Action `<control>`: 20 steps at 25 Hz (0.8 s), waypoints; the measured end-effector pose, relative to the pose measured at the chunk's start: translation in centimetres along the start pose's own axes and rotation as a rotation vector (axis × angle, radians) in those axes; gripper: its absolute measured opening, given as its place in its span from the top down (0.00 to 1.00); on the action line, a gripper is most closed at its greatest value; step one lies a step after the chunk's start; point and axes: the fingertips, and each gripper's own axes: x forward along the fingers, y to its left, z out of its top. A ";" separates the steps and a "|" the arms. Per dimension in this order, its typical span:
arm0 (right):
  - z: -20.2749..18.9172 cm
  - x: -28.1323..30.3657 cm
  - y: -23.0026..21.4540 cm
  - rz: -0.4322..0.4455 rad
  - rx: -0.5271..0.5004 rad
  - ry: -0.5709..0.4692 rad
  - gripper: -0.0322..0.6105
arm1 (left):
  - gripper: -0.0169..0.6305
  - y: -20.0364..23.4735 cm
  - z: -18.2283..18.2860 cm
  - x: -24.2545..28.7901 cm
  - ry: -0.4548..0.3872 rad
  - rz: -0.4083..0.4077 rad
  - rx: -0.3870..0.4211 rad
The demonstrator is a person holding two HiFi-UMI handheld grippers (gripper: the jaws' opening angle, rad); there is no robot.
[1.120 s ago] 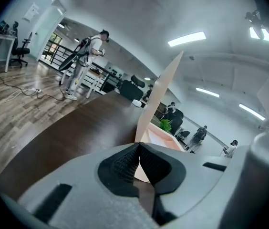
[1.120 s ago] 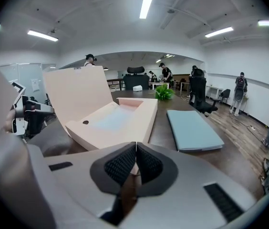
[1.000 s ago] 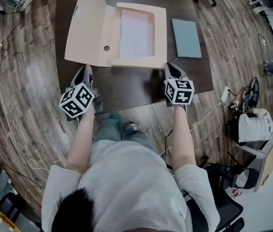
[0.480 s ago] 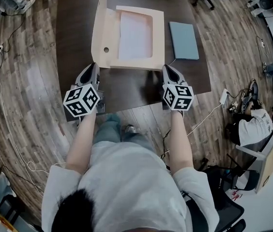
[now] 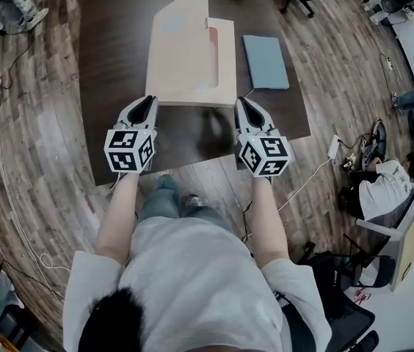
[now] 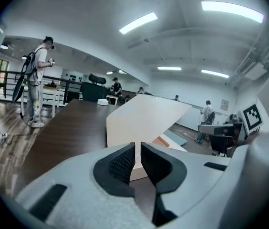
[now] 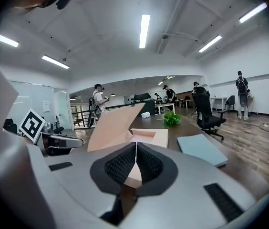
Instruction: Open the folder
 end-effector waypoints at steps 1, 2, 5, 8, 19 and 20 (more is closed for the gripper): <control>0.2 -0.2 0.1 0.005 -0.001 -0.006 0.93 | 0.96 -0.3 0.2 -0.3 -0.003 0.001 0.028; 0.4 -0.4 0.3 0.010 -0.003 -0.012 0.93 | 0.96 -0.5 0.5 -0.7 -0.013 0.009 0.049; 1.0 -1.0 1.0 0.030 -0.005 -0.032 0.93 | 0.96 -0.6 1.8 -2.5 -0.064 0.059 0.087; 1.6 -1.7 1.8 0.048 -0.009 -0.052 0.93 | 0.96 -1.0 3.2 -4.3 -0.110 0.082 0.105; 3.9 -5.4 4.1 0.075 -0.056 -0.119 0.93 | 0.96 -3.3 7.6 -11.1 -0.247 0.122 0.145; 4.1 -5.8 4.4 0.081 -0.065 -0.125 0.93 | 0.96 -3.5 7.9 -11.6 -0.260 0.126 0.144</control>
